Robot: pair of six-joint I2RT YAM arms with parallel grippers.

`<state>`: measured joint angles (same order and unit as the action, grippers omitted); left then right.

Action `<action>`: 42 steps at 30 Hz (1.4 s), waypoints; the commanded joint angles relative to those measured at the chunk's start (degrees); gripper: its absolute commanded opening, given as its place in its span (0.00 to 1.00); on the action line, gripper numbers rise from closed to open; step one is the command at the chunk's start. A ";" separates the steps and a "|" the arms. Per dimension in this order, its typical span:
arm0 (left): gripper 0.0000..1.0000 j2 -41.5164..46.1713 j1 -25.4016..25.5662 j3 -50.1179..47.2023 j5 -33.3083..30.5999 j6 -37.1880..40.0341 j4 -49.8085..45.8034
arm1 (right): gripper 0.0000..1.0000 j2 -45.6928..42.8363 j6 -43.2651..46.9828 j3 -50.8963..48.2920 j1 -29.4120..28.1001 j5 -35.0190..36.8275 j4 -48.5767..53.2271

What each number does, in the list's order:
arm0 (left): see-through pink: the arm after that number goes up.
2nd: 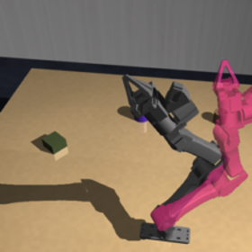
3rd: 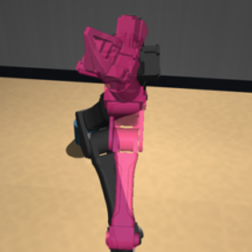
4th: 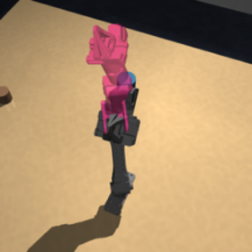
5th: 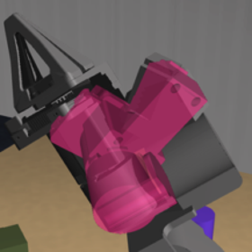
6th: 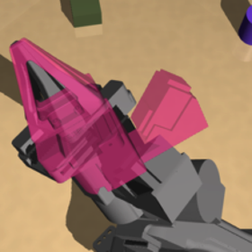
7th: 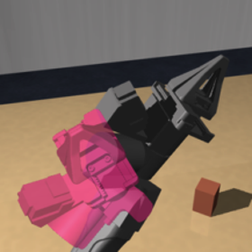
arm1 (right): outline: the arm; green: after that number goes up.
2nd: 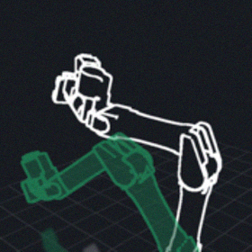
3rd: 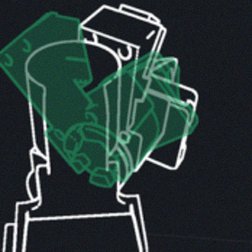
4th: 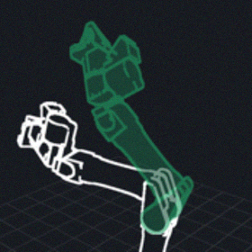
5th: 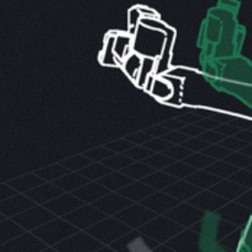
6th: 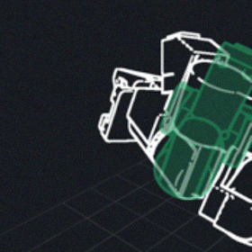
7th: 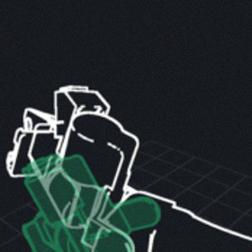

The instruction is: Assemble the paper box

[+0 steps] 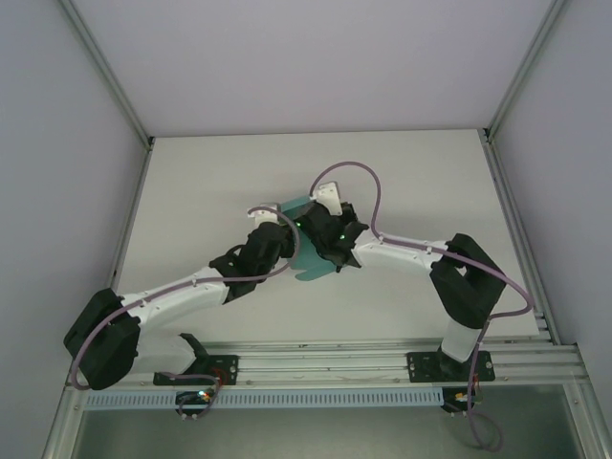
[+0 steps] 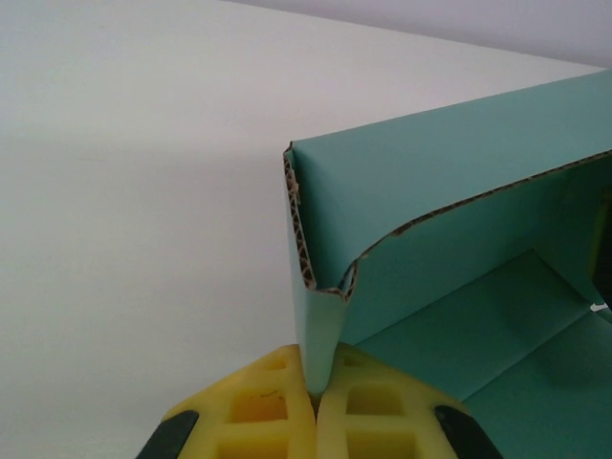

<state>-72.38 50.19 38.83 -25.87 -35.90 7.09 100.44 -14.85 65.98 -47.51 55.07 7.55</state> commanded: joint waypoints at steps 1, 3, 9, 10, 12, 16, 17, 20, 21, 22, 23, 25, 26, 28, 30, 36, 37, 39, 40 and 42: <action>0.00 3.55 -1.78 -0.58 -7.25 -2.60 -3.62 | 0.00 -1.71 10.27 -5.94 4.75 14.51 -1.68; 0.00 3.91 -2.02 -0.82 -7.03 -2.44 -3.18 | 0.00 -3.53 8.80 -7.51 4.86 10.19 -4.32; 0.00 3.09 -2.15 -0.62 -6.67 -1.30 -2.75 | 0.41 -11.76 8.51 -15.95 4.76 -24.43 -22.00; 0.00 3.02 -2.14 -0.68 -6.48 -0.95 -2.41 | 0.56 -13.12 8.55 -17.30 4.75 -29.51 -24.93; 0.00 2.28 -2.28 -0.58 -6.26 -0.84 -2.26 | 0.80 -15.36 9.88 -19.30 5.02 -39.36 -28.19; 0.00 1.68 -2.60 -0.69 -4.37 0.93 -0.91 | 0.97 -20.05 9.82 -20.16 5.20 -50.22 -25.74; 0.00 1.68 -2.67 -0.66 -3.96 1.05 -0.93 | 1.00 -21.45 9.83 -20.40 5.24 -51.23 -24.76; 0.00 1.96 -2.92 -1.06 -1.88 2.52 0.06 | 1.00 -25.55 10.27 -21.04 5.43 -50.92 -21.15; 0.00 2.12 -3.06 -1.23 -0.87 3.82 0.65 | 1.00 -26.96 10.07 -21.38 5.50 -49.79 -20.04; 0.00 2.19 -3.02 -1.29 -0.01 5.51 0.86 | 1.00 -28.32 9.32 -21.87 5.57 -48.45 -19.41; 0.00 2.33 -3.09 -0.93 0.56 7.11 0.27 | 1.00 -29.75 8.61 -22.40 5.83 -47.47 -18.70; 0.00 2.52 -3.41 0.33 1.85 10.94 -2.46 | 1.00 -33.28 6.25 -23.38 6.83 -45.50 -16.51; 0.00 2.53 -3.79 1.24 3.04 12.86 -4.37 | 1.00 -35.21 4.76 -23.75 7.50 -44.57 -15.01; 0.00 2.42 -5.07 3.63 6.28 16.83 -9.17 | 1.00 -39.71 0.46 -24.84 9.38 -42.68 -11.61; 0.00 1.99 -7.50 6.14 11.42 21.04 -14.12 | 1.00 -44.38 -3.48 -26.25 11.25 -40.13 -7.58; 0.00 -2.45 -15.67 17.53 34.00 41.73 -34.73 | 1.00 -55.27 -7.07 -29.73 17.40 -38.59 5.78; 0.00 -3.68 -15.61 19.38 36.61 46.63 -38.56 | 1.00 -56.34 -6.88 -30.01 18.27 -38.76 7.38; 0.00 -6.66 -14.97 23.24 37.64 54.40 -45.01 | 1.00 -57.91 -6.23 -29.92 20.22 -40.12 11.02; 0.00 -8.13 -14.78 25.01 36.85 56.88 -47.02 | 1.00 -58.26 -5.85 -29.70 21.11 -41.52 12.81; 0.00 -11.27 -14.69 28.70 35.90 61.41 -50.97 | 1.00 -58.69 -6.07 -29.33 22.33 -43.68 16.07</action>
<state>-80.34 35.11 63.48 5.39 11.16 -30.85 42.54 -19.79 36.18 -26.44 14.09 15.25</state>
